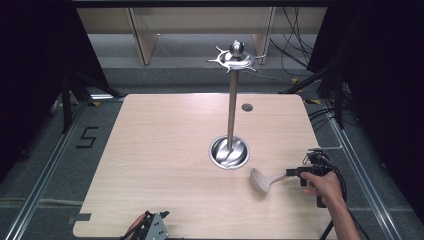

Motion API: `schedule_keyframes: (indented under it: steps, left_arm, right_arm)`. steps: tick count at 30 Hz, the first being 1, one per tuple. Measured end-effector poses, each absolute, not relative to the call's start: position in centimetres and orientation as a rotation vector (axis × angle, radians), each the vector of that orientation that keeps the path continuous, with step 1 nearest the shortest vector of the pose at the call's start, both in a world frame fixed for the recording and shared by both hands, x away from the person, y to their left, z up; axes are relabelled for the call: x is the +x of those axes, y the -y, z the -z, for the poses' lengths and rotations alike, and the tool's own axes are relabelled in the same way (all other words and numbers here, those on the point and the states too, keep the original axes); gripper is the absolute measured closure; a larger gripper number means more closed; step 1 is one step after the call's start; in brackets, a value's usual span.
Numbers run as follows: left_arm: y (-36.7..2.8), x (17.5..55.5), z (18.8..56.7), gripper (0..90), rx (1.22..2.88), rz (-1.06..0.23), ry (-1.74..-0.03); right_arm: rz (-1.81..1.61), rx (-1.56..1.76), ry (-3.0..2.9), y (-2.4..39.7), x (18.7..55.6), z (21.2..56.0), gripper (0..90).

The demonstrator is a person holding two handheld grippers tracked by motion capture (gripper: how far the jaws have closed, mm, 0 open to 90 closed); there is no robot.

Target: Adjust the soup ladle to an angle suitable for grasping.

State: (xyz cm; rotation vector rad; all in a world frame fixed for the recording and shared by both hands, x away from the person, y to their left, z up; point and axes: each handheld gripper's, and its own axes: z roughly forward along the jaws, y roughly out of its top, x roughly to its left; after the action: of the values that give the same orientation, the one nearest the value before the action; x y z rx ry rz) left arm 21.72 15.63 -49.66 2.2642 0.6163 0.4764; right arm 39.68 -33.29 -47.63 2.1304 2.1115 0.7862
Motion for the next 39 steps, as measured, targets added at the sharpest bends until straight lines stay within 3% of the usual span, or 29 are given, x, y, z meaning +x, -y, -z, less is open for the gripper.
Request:
schedule_keyframes:
  steps: [19,20,21,25,32,39]
  left_arm:
    - [-15.6,21.7,49.6,15.5,2.272,-0.496,-0.601]
    - [-15.5,21.6,49.7,15.5,2.241,-0.455,-0.620]
    - [-15.6,21.7,49.6,15.5,2.256,-0.474,-0.611]
    - [-15.6,21.6,49.6,15.5,2.257,-0.474,-0.607]
    - [-15.6,21.6,49.6,15.5,2.258,-0.473,-0.606]
    - [-15.5,21.6,49.6,15.5,2.257,-0.478,-0.603]
  right_arm:
    - [-0.585,2.118,-2.135,30.4,44.3,46.7,23.4]
    - [-0.574,2.101,-2.125,30.3,44.5,46.7,23.4]
    - [-0.581,2.281,-1.986,28.9,44.6,46.5,23.8]
    - [-0.511,2.091,-2.123,29.0,45.4,46.6,23.3]
    - [-0.499,2.121,-2.131,29.6,45.3,46.4,30.6]
    - [-0.501,2.173,-2.110,30.6,45.0,46.7,30.1]
